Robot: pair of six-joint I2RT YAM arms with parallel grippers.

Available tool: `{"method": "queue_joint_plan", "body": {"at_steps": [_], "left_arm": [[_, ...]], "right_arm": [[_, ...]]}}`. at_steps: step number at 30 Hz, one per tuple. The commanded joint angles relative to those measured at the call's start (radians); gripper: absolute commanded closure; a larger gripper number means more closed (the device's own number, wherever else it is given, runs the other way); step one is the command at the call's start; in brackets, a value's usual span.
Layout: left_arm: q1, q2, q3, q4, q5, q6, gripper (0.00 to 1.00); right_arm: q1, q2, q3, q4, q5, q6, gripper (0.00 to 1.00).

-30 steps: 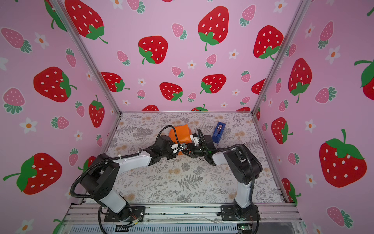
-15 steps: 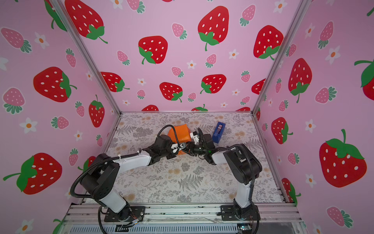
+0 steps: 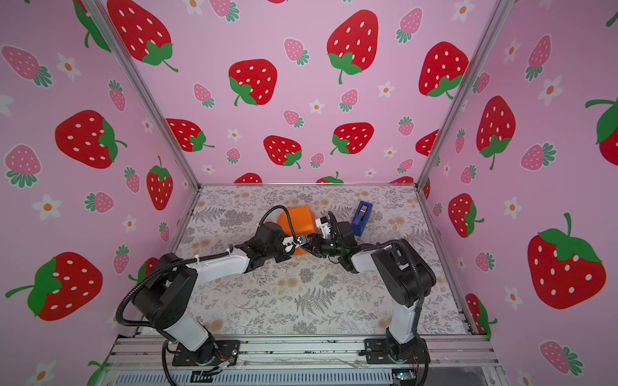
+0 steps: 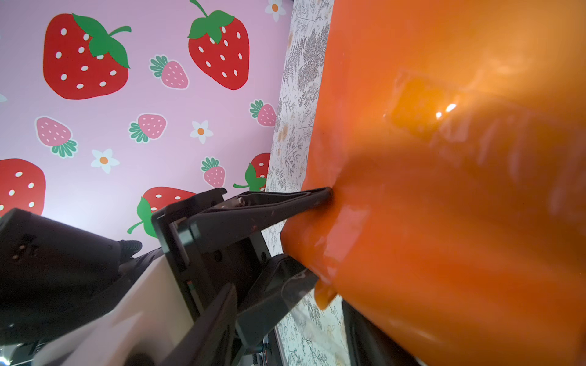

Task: Wrap a gift box in wrapping paper
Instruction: Stick the wrapping paper to the gift box.

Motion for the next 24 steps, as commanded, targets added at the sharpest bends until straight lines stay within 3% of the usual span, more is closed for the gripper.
{"method": "queue_joint_plan", "body": {"at_steps": [1, 6, 10, 15, 24], "left_arm": [[-0.002, 0.058, -0.018, -0.166, -0.008, 0.013, 0.64], [-0.001, 0.06, -0.018, -0.165, -0.008, 0.013, 0.64], [-0.002, 0.057, -0.017, -0.167, -0.009, 0.013, 0.64], [-0.001, 0.058, -0.016, -0.168, -0.011, 0.013, 0.64], [0.0, 0.064, -0.008, -0.173, -0.008, 0.012, 0.65]], "right_arm": [[0.008, -0.064, 0.01, 0.147, -0.033, 0.002, 0.43], [0.009, -0.064, 0.002, 0.182, -0.037, 0.03, 0.43], [0.012, -0.07, 0.022, -0.011, -0.044, 0.011, 0.42], [0.015, -0.103, 0.023, -0.241, -0.026, -0.004, 0.34], [0.017, -0.15, 0.065, -0.457, -0.026, -0.077, 0.26]]}}
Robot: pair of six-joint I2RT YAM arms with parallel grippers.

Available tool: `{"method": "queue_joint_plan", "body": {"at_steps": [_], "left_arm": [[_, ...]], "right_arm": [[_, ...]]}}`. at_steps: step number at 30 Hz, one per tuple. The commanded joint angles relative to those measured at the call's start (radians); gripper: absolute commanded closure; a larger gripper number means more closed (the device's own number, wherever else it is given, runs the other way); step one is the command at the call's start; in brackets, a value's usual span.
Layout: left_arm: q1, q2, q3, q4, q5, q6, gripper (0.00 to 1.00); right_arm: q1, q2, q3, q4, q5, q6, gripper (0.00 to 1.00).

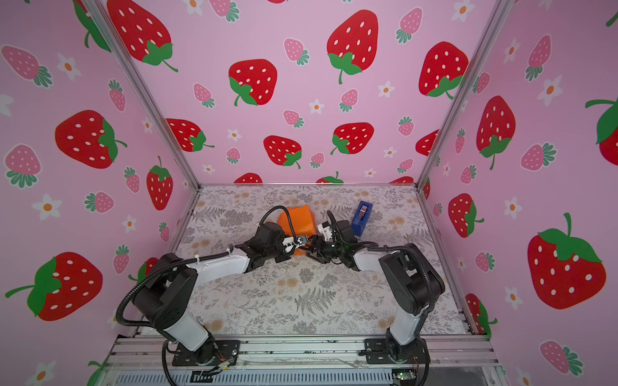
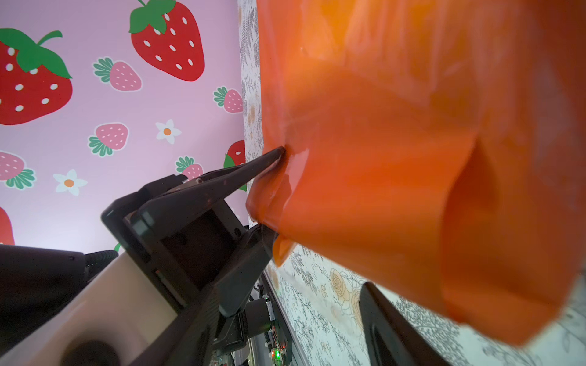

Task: Wrap a gift box in wrapping paper
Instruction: Stick the wrapping paper to the gift box.

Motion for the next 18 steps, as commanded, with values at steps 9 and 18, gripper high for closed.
{"method": "queue_joint_plan", "body": {"at_steps": [9, 18], "left_arm": [[0.002, 0.062, -0.004, -0.174, -0.005, 0.01, 0.65], [0.004, 0.062, 0.003, -0.189, 0.004, 0.01, 0.66]], "right_arm": [[-0.004, -0.194, -0.04, -0.279, 0.097, -0.199, 0.27], [0.008, -0.095, -0.01, -0.052, 0.043, -0.198, 0.97]]}}
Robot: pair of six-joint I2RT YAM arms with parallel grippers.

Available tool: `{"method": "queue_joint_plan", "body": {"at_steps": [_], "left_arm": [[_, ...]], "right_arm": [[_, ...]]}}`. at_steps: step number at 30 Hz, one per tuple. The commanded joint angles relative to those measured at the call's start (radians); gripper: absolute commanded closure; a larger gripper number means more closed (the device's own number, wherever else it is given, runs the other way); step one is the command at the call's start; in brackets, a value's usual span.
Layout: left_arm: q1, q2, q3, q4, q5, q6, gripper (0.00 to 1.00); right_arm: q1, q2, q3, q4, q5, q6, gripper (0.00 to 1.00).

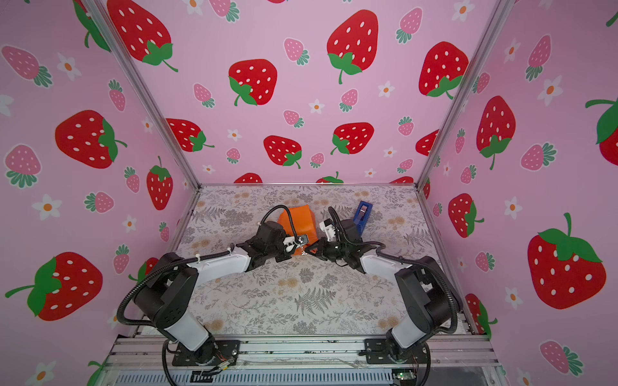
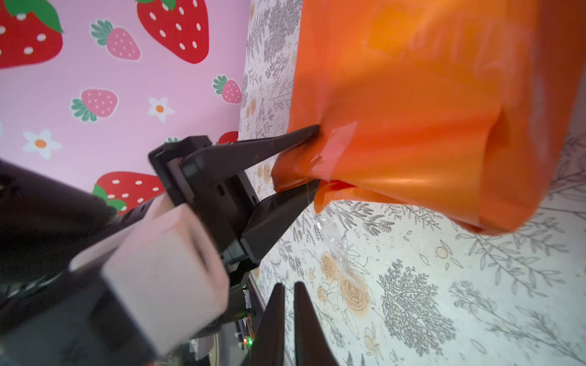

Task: Wrap a gift box in wrapping paper
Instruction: Stick the wrapping paper to the gift box.

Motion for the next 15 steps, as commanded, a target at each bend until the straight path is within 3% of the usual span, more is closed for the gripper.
{"method": "queue_joint_plan", "body": {"at_steps": [1, 6, 15], "left_arm": [[0.004, 0.052, -0.017, -0.166, 0.008, 0.009, 0.66], [0.005, 0.05, -0.014, -0.172, 0.007, 0.01, 0.66], [0.006, 0.049, -0.013, -0.178, 0.006, 0.012, 0.66]], "right_arm": [[0.007, 0.05, 0.017, 0.098, -0.005, -0.002, 0.99], [0.012, 0.108, 0.013, 0.242, -0.021, 0.072, 1.0], [0.016, 0.173, 0.046, 0.222, 0.068, 0.094, 1.0]]}}
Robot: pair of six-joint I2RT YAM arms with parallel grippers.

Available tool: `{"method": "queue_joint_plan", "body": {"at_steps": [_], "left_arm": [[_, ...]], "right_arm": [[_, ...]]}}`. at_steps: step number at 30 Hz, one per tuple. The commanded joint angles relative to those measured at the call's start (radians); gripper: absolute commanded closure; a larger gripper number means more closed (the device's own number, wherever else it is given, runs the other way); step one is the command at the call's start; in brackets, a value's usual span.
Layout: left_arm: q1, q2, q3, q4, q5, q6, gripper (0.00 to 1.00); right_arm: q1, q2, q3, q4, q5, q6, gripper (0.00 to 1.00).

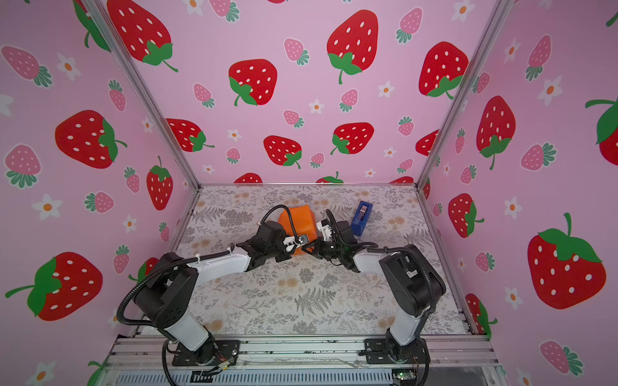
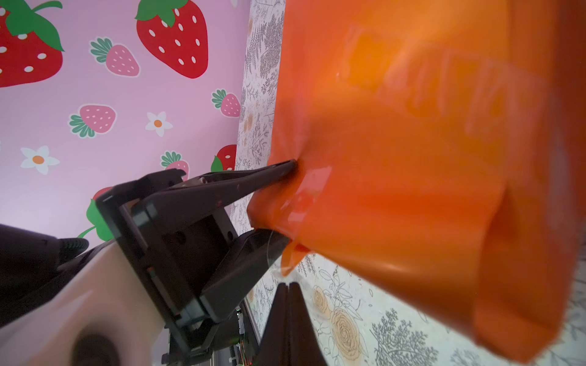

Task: Wrap a gift box in wrapping paper
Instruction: Stick the wrapping paper to the gift box.

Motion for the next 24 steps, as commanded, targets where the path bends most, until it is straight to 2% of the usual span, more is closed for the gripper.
{"method": "queue_joint_plan", "body": {"at_steps": [1, 12, 18, 24], "left_arm": [[0.006, 0.047, -0.017, -0.171, 0.006, 0.011, 0.67], [0.006, 0.045, -0.02, -0.174, 0.004, 0.008, 0.67], [0.006, 0.046, -0.017, -0.176, 0.004, 0.009, 0.67], [0.006, 0.048, -0.017, -0.174, 0.004, 0.008, 0.67]], "right_arm": [[0.006, 0.038, 0.032, 0.028, 0.046, 0.024, 1.0], [0.026, 0.099, 0.046, 0.042, 0.103, 0.037, 1.0], [0.053, -0.039, -0.048, -0.042, 0.194, 0.013, 1.0], [0.081, -0.084, -0.087, -0.001, 0.183, 0.031, 1.0]]}}
